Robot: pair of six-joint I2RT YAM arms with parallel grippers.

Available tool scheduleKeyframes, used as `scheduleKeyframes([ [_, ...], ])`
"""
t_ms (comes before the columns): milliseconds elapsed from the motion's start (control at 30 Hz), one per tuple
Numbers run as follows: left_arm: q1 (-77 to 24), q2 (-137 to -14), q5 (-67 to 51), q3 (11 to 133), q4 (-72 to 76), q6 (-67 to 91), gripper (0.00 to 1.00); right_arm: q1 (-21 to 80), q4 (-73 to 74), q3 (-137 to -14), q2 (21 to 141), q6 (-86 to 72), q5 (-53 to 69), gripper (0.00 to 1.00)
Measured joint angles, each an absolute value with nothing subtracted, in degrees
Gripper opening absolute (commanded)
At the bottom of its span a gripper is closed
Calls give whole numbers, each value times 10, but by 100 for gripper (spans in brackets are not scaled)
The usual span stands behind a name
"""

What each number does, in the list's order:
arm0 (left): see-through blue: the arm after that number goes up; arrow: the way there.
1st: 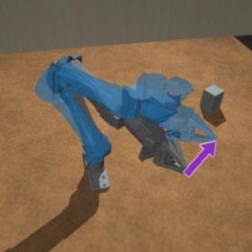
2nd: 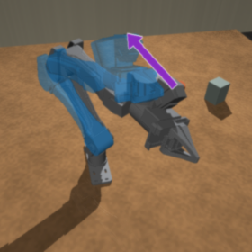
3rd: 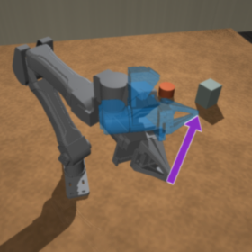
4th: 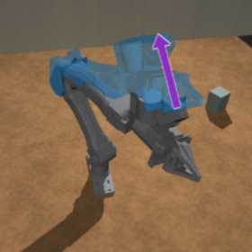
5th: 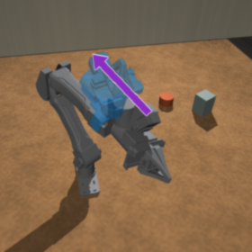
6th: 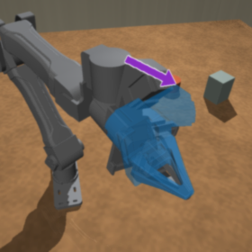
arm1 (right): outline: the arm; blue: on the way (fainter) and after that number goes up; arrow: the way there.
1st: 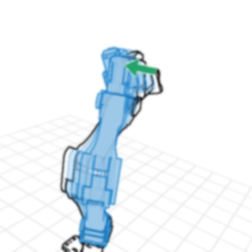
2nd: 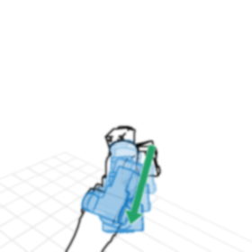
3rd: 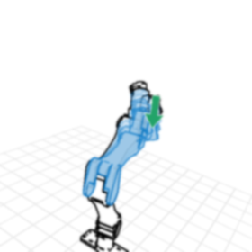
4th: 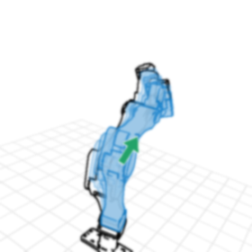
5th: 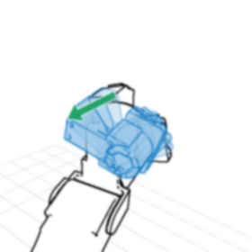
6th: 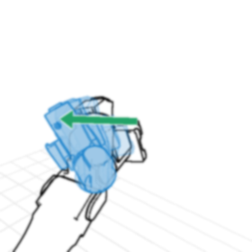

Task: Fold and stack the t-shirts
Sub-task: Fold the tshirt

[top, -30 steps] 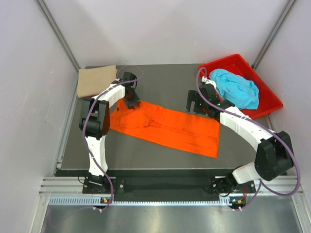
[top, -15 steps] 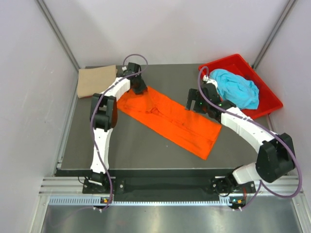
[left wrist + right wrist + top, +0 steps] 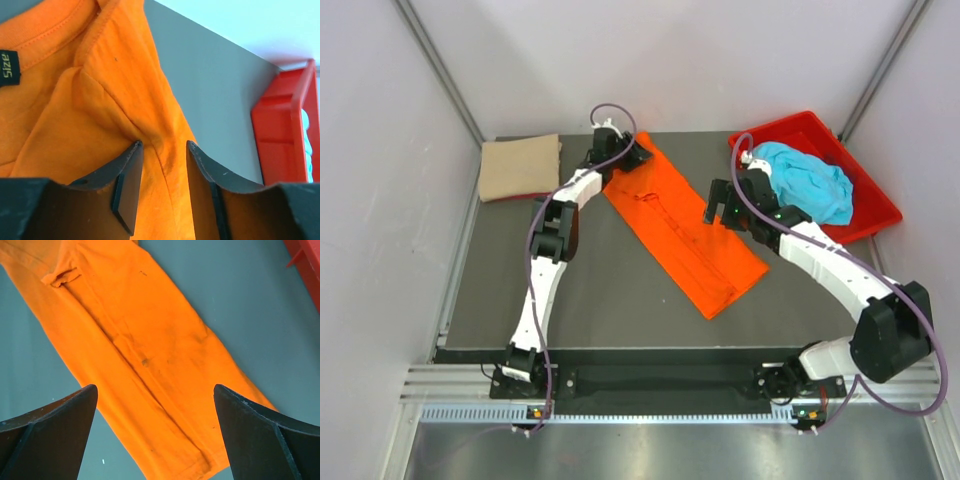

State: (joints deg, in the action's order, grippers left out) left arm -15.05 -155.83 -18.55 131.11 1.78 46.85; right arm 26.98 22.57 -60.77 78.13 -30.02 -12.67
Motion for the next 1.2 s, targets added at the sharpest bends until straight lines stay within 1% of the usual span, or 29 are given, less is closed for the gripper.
scheduleKeyframes([
  [67,-152,-1547,-198,1277,50,469,46,270,231,-617,787,-296,-127,100],
  [133,-152,-1509,-205,1211,77,465,47,270,232,-624,789,-293,-128,100],
  [167,-152,-1485,-207,1176,82,462,50,270,232,-624,789,-291,-128,100],
  [267,-153,-1394,-212,1073,72,442,50,270,236,-623,789,-291,-128,100],
  [333,-155,-1337,-203,1036,54,423,51,270,236,-619,781,-291,-128,100],
  [433,-161,-1238,-180,973,45,405,50,270,244,-599,743,-291,-130,100],
  [567,-195,-1083,-141,832,48,406,48,270,275,-588,683,-297,-143,100],
  [600,-216,-1040,-125,781,45,411,48,269,285,-588,671,-301,-151,100],
  [700,-299,-965,-87,663,34,442,46,267,325,-589,641,-308,-171,100],
  [833,-433,-942,-34,575,-23,504,45,262,376,-591,612,-310,-188,100],
  [900,-494,-940,1,550,-60,550,43,260,395,-592,597,-309,-193,100],
  [1000,-561,-926,49,528,-97,613,42,256,407,-593,573,-307,-197,100],
  [1167,-636,-922,118,533,-135,699,41,253,428,-593,542,-313,-207,100],
  [1200,-645,-927,128,540,-146,712,40,253,432,-593,539,-315,-210,100],
])
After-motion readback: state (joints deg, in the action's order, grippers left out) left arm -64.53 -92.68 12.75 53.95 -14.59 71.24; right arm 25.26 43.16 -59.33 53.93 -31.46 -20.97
